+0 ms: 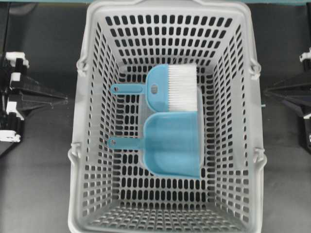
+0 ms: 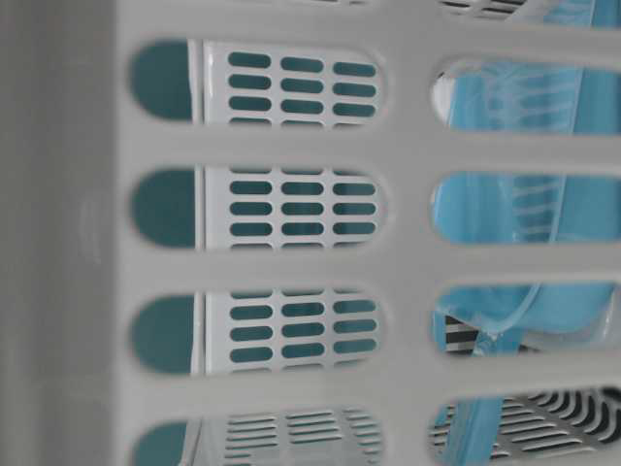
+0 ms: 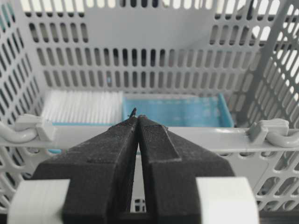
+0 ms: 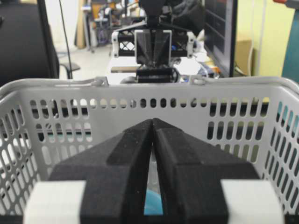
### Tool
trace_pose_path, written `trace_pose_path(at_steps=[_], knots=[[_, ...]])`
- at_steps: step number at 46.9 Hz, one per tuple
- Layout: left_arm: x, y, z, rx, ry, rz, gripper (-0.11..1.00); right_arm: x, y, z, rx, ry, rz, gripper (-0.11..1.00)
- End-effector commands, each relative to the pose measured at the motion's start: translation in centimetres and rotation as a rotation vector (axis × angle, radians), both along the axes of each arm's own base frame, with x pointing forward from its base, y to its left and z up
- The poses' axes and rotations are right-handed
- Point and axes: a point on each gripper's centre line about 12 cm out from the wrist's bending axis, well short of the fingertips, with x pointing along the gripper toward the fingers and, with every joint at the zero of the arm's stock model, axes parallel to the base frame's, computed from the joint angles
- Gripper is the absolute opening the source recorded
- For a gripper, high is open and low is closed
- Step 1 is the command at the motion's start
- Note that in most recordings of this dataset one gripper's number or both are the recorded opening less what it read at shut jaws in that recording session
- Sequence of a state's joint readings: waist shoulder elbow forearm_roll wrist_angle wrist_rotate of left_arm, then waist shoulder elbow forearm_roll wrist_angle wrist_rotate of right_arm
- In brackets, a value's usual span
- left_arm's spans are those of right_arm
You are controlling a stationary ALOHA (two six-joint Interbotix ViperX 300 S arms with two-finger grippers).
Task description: Pick up the dustpan from the shopping basket with the left arm.
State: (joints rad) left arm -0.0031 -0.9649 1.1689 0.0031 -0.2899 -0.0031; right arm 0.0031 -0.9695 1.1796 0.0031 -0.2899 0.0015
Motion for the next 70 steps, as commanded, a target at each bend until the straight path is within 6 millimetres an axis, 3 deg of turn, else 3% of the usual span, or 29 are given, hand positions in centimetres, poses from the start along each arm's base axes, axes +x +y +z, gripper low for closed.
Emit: trace_pose_path(at_steps=[1,5,14,24,41,55,59,70], knots=[[0.7,-0.8,3.5,0.009,-0.014,-0.044,0.06,0.2,0.0,0.5,0.008,-0.014,0.002,0.0],[1.4,-0.9,5.0,-0.003,0.063,-0.043,0.0,0.0,0.0,0.4,0.011,-0.014,0.0,0.0],[3.5,-1.2,8.2,-0.007,0.337,-0.042,0.0,0.0,0.0,0.3,0.009,-0.005,0.001,0.0],[8.4,-2.3,9.7,0.02,0.626,-0.058,0.0,0.0,0.0,0.1,0.011,0.012,0.0,0.0],[17.3,-3.5,8.2,0.049,0.978,-0.051,0.0,-0.1,0.0,-0.4,0.011,0.043,0.001,0.0],[20.5,-3.7,3.4,0.064,1.197,-0.039,0.01,-0.2,0.0,-0.5,0.007,0.045,0.001,0.0],[20.7,-3.8,2.6,0.063,1.218,-0.037,0.13,-0.3,0.0,-0.5,0.009,0.043,0.001,0.0],[21.8,-4.9,-1.0,0.082,1.309,-0.052,0.79,-0.3,0.0,-0.6,0.006,0.043,0.001,0.0]])
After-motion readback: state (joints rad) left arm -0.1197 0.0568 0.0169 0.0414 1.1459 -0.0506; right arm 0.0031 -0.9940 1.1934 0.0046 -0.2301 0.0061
